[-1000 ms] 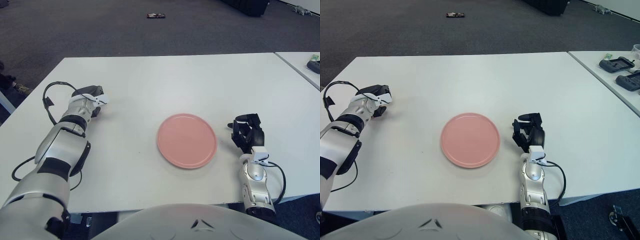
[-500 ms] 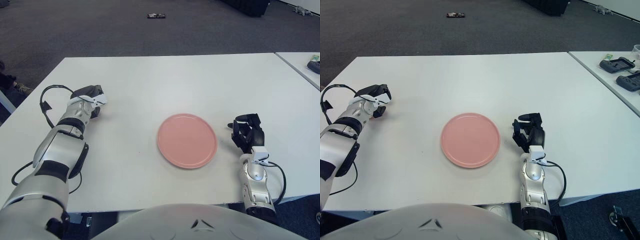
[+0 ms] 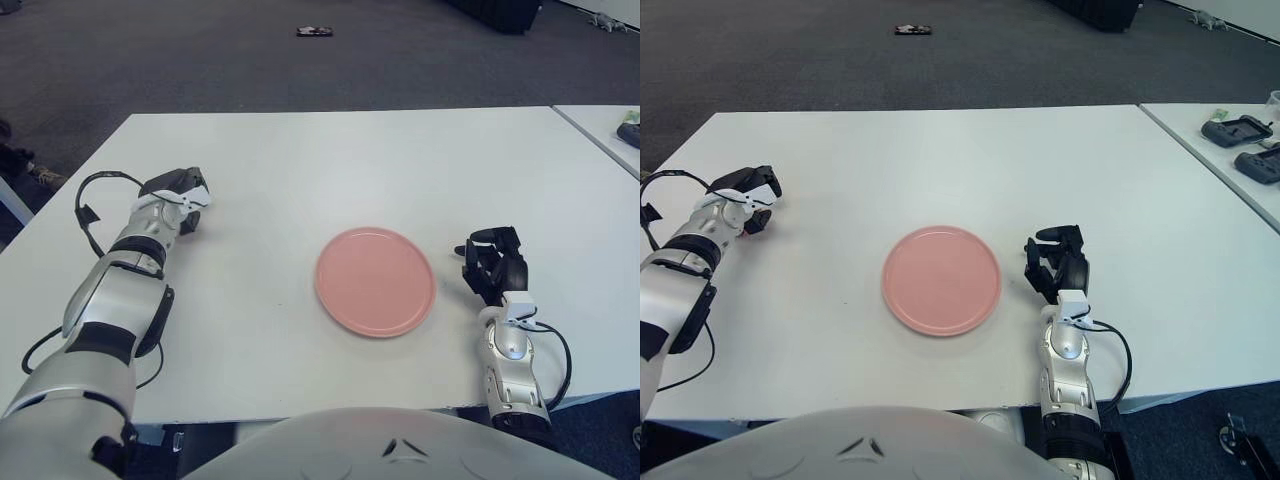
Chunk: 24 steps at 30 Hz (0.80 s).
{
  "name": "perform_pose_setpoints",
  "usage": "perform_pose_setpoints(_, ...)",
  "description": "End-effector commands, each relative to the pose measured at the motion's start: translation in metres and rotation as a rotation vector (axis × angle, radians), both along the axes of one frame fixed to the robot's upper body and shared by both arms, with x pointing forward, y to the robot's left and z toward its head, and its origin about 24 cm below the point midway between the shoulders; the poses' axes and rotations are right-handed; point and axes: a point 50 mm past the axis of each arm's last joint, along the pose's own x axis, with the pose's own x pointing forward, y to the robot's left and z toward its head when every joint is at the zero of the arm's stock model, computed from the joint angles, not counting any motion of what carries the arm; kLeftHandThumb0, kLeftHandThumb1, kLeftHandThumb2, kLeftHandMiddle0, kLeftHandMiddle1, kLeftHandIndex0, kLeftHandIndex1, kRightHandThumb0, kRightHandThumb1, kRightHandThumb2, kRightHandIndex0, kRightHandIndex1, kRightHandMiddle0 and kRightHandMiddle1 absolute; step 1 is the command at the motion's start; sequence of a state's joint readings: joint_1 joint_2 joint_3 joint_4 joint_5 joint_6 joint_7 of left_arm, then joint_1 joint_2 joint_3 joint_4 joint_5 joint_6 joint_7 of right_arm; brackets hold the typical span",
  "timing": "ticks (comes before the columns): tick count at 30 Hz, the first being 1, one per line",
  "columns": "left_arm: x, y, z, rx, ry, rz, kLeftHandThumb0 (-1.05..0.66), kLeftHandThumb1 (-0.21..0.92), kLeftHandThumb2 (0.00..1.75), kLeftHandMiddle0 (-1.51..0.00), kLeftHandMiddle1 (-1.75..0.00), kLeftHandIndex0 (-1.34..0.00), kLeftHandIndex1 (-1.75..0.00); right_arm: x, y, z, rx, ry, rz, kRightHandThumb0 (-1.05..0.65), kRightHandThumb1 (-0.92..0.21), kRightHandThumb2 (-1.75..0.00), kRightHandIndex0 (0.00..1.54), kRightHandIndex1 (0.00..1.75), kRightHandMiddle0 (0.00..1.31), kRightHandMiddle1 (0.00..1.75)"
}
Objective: Put the apple into the plate.
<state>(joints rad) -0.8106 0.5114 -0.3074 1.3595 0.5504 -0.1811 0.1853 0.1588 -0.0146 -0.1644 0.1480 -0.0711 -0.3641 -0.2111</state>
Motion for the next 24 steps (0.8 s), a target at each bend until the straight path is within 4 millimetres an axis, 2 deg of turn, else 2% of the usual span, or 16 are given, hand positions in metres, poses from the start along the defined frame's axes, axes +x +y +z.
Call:
perform_pose_setpoints(1, 0.002, 0.0, 0.006, -0.068, -0.027, -0.001, 0.0, 0.05, 1.59, -0.85, -1.62, -0.59, -1.75, 0.004, 0.0, 0.003, -0.003, -0.023, 0.008, -0.34, -0.92, -0.53, 0.5, 1.2, 0.19, 1.75)
perform_pose_setpoints(11, 0.004, -0.002, 0.011, -0.458, -0.101, 0.041, 0.0, 0.02, 1.63, -0.83, -1.68, -0.62, -1.75, 0.006, 0.001, 0.003, 0.001, -0.026, 0.011, -0.34, -0.92, -0.53, 0.5, 1.2, 0.19, 1.75)
perform_pose_setpoints(24, 0.009, -0.007, 0.024, -0.694, -0.176, 0.003, 0.0, 0.05, 1.62, -0.8, -1.72, -0.6, -1.75, 0.007, 0.002, 0.002, 0.004, -0.024, 0.017, -0.34, -0.92, -0.53, 0.51, 1.21, 0.19, 1.75)
